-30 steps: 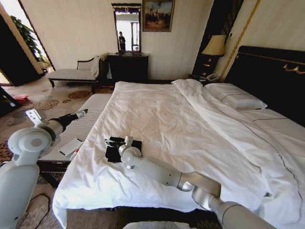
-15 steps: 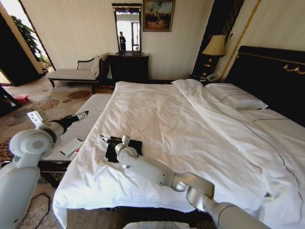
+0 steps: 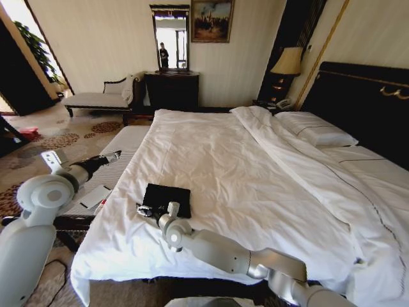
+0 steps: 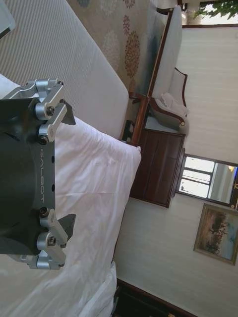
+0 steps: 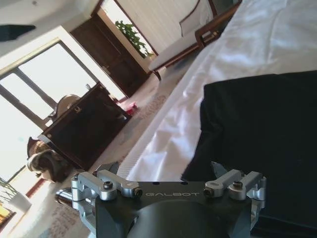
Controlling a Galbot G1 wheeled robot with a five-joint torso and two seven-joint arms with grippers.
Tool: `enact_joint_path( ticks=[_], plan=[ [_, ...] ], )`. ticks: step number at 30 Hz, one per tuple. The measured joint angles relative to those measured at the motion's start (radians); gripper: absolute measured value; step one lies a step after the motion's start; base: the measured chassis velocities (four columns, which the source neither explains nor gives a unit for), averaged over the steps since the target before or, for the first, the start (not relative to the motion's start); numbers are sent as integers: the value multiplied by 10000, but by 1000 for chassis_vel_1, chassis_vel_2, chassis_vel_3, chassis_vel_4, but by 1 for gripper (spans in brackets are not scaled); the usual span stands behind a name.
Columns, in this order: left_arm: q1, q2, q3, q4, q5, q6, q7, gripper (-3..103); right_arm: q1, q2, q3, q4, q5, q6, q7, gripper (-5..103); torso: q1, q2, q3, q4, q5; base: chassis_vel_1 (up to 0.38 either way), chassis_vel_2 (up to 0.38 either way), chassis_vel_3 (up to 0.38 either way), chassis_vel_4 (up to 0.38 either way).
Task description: Fold the clothes on the bed.
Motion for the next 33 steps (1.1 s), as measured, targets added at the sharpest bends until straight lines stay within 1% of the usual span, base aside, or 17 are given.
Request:
enact_joint_path(
  ticks=[6, 9, 12, 15, 16, 17, 19, 20, 21, 22, 23, 25, 26, 27, 29, 31, 33],
  plan=[
    [149, -36, -213, 61, -31, 0, -1, 100, 234, -36, 428, 194, -137, 739, -925, 100, 0, 0, -1, 1, 0, 0, 0, 0, 0],
    [304, -186, -378, 172, -121, 0, -12, 100, 622, -424, 1498, 55, -321, 1201, -1580, 100, 0, 0, 0, 3, 0, 0, 0, 0, 0],
    [408, -270, -424, 228, -127, -16, -7, 100, 678, -781, 2147, -23, -443, 1222, -1653, 100, 0, 0, 0, -1, -1, 0, 0, 0, 0],
    [737, -423, -390, 215, 270, -540, 303, 100, 459, -1912, 3402, -75, -1058, 1216, -1673, 100, 1, -1, 1, 1, 1, 0, 0, 0, 0],
    [847, -494, -333, 123, 394, -703, 378, 100, 246, -2533, 3857, -24, -1300, 1159, -1580, 100, 1, -1, 1, 3, 5, 0, 0, 0, 0],
    [847, -494, -333, 123, 394, -703, 378, 100, 246, -2533, 3857, -24, -1300, 1159, -1580, 100, 1, -1, 1, 3, 5, 0, 0, 0, 0],
    [1186, -721, -76, -116, 1345, -1226, 689, 100, -305, -3883, 4821, 501, -1560, 1035, -1163, 100, 1, -1, 0, -18, 3, 0, 0, 0, 0],
    [1376, -807, 58, -166, 2156, -1502, 944, 100, -535, -4234, 5122, 766, -1729, 1064, -1074, 100, 1, -1, 0, -19, 4, 0, 0, 0, 0],
    [1376, -807, 58, -166, 2156, -1502, 944, 100, -535, -4234, 5122, 766, -1729, 1064, -1074, 100, 1, -1, 0, -19, 4, 0, 0, 0, 0],
    [1589, -892, 193, -182, 3089, -1870, 1280, 100, -821, -4564, 5460, 1054, -1971, 1120, -1015, 100, 0, -1, 0, -18, 6, 0, 0, 0, 0],
    [2141, -1151, 480, -257, 5096, -2805, 2020, 100, -1479, -5057, 6176, 1697, -2499, 1162, -984, 100, 1, 0, 0, -4, 6, 0, 0, 0, 0],
    [2703, -1511, 673, -512, 6317, -3445, 2481, 100, -2348, -5413, 7020, 2429, -2984, 1140, -937, 100, 0, -1, 0, 2, 4, 0, 0, 0, 0],
    [2703, -1511, 673, -512, 6317, -3445, 2481, 100, -2348, -5413, 7020, 2429, -2984, 1140, -937, 100, 0, -1, 0, 2, 4, 0, 0, 0, 0],
    [3182, -1847, 737, -825, 7042, -3807, 2685, 100, -3187, -5654, 7827, 3034, -3507, 1030, -829, 100, 0, 0, -1, 4, 2, 0, 0, 0, 0],
    [3347, -1975, 740, -954, 7273, -3908, 2710, 100, -3507, -5724, 8139, 3246, -3741, 988, -802, 100, 0, 0, -1, 3, 3, 0, 0, 0, 0],
    [3997, -2467, 745, -1594, 7831, -4072, 2758, 100, -4830, -5962, 9620, 4065, -4744, 786, -700, 100, -2, 0, -2, 5, 4, 0, 0, 0, 0],
    [4322, -2727, 767, -1982, 8104, -4118, 2767, 100, -5769, -6056, 10565, 4653, -5358, 634, -602, 100, -2, 1, -2, 3, 5, 0, 0, 0, 0]
  ],
)
